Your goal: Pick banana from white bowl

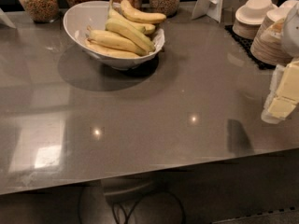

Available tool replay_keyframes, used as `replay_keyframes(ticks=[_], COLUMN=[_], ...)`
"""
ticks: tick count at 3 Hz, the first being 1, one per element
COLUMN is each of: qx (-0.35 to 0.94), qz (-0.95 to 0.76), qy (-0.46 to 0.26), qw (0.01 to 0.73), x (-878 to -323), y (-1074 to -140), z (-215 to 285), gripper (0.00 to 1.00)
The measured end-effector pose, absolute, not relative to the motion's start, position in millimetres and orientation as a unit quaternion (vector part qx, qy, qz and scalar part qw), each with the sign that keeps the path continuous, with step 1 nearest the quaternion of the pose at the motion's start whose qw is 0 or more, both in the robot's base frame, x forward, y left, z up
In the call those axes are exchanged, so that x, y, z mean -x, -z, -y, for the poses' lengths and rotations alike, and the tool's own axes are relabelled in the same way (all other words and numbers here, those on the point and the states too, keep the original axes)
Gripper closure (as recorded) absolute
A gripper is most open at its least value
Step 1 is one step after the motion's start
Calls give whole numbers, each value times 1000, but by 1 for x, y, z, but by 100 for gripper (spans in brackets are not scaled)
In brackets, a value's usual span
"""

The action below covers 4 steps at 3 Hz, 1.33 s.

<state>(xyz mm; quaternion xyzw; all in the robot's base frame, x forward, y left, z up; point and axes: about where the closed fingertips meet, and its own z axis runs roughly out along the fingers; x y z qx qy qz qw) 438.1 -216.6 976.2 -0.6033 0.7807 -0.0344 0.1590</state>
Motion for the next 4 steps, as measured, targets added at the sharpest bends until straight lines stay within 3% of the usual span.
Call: replay_keyframes(ticks=[1, 2, 4], qx=[603, 602, 595], qz=[-781, -771, -727], qy=[34, -1, -117], qw=[159, 207, 322], x=[-438, -457, -521], y=[-976, -977, -983], z=[216, 187, 97], gripper=[0, 0, 0])
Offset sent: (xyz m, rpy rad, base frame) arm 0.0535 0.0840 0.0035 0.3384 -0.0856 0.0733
